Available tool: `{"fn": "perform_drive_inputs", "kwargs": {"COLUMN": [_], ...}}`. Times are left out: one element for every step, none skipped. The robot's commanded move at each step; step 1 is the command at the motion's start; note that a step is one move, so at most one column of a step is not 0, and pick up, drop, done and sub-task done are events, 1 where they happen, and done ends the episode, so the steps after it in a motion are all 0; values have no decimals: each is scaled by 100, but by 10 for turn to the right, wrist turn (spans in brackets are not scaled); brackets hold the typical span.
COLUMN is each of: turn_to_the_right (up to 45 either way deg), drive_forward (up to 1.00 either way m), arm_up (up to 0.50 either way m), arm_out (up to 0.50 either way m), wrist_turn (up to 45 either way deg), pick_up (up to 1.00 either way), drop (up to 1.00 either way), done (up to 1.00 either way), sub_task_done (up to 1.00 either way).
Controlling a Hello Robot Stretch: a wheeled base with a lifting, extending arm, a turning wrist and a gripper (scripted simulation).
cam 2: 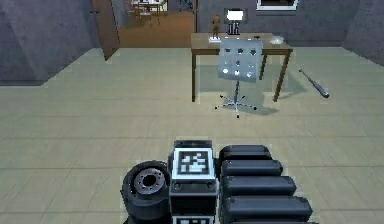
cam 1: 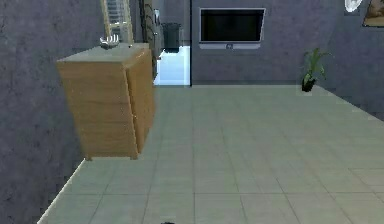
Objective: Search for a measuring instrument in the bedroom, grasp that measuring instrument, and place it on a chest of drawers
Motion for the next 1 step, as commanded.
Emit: {"fn": "perform_drive_inputs", "kwargs": {"turn_to_the_right": [0], "drive_forward": [100], "arm_up": [0], "arm_out": [0], "wrist_turn": [0], "pick_up": [0], "drop": [0], "done": [0], "sub_task_done": [0]}}
